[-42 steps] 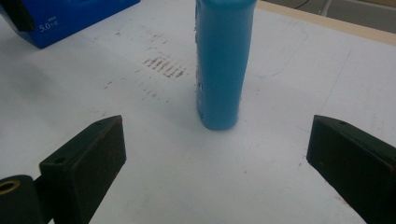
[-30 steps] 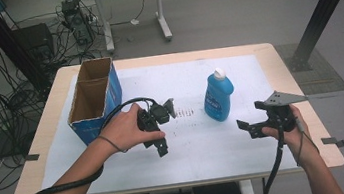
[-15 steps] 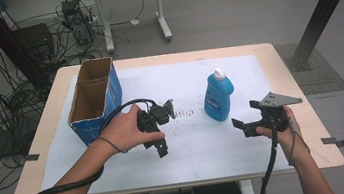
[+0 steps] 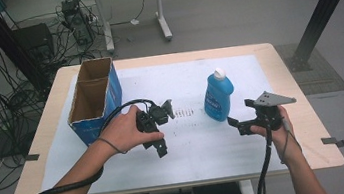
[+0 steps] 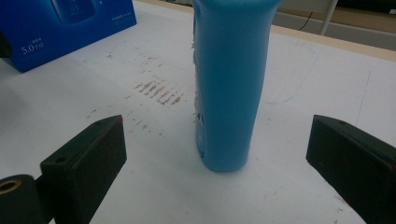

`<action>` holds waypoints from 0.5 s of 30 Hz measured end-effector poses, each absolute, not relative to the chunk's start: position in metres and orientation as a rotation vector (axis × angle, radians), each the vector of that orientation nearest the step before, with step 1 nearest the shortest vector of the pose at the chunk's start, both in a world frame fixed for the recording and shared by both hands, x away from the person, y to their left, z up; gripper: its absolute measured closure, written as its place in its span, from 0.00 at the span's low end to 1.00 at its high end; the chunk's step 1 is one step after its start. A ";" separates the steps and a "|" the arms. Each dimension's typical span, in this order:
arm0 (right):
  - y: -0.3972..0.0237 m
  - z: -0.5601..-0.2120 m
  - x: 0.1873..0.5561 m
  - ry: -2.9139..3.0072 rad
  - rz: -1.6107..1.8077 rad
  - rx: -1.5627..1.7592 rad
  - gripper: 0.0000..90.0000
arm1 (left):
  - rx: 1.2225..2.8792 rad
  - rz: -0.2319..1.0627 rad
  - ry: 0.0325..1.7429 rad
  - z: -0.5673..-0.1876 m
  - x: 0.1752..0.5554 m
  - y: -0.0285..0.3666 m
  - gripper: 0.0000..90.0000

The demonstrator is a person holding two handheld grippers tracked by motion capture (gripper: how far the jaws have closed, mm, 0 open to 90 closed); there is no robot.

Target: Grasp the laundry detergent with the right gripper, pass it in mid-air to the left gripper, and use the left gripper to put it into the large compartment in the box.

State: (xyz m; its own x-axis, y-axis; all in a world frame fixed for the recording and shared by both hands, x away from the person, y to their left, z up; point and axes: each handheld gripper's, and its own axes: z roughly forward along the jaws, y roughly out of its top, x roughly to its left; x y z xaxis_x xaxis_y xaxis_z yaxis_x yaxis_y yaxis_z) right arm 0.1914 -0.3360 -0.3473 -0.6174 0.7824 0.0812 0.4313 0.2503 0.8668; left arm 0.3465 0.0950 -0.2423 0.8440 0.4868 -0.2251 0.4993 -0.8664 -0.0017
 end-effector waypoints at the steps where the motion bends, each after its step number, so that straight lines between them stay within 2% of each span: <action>1: -0.336 -0.347 0.191 2.161 1.316 1.112 0.05 | 2.962 -0.338 0.793 -0.242 0.346 0.095 0.08; 15: -0.332 -0.354 0.201 2.158 1.313 1.132 0.05 | 2.960 -0.333 0.801 -0.241 0.348 0.095 0.08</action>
